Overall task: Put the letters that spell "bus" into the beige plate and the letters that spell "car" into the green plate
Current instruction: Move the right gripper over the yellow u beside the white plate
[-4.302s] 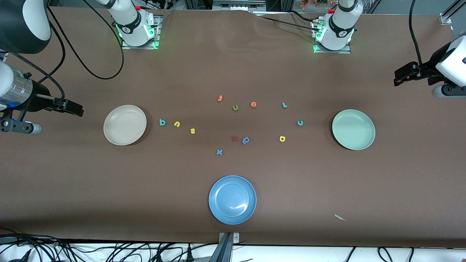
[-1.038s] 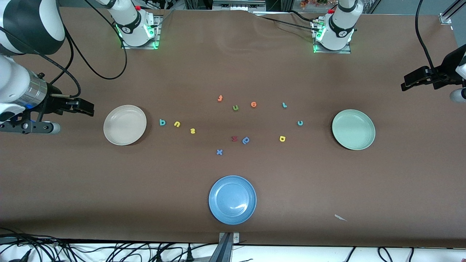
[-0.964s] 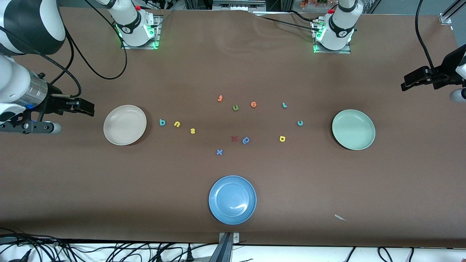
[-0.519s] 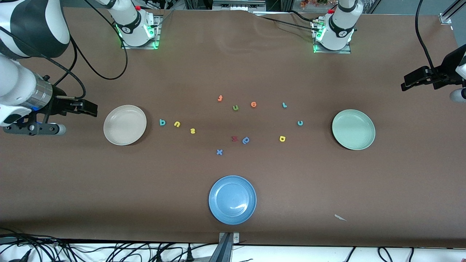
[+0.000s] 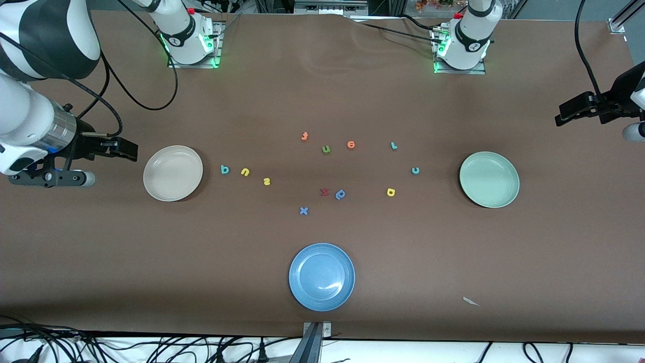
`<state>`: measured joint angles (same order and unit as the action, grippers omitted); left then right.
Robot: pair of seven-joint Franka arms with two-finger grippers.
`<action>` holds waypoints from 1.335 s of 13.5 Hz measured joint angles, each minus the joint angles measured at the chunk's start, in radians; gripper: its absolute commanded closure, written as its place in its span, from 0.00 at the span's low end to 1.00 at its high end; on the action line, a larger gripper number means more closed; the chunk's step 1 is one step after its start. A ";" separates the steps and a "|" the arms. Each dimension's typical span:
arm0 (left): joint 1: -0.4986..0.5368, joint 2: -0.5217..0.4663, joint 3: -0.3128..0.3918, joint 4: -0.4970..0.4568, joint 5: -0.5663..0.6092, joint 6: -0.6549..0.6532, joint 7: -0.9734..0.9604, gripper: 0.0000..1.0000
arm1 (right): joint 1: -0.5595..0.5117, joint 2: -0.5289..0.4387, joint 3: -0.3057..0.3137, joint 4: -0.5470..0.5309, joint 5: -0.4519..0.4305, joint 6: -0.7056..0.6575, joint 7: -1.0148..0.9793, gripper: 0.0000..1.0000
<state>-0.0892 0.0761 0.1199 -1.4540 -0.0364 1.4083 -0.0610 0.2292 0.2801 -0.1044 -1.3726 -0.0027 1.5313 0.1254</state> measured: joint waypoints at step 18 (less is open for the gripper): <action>0.015 0.001 0.005 0.000 0.000 -0.002 -0.001 0.00 | 0.283 0.159 0.022 -0.487 0.003 0.706 0.644 0.01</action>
<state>-0.0747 0.0767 0.1248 -1.4545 -0.0364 1.4063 -0.0619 0.5119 0.4395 -0.0823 -1.8597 0.0005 2.2376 0.7691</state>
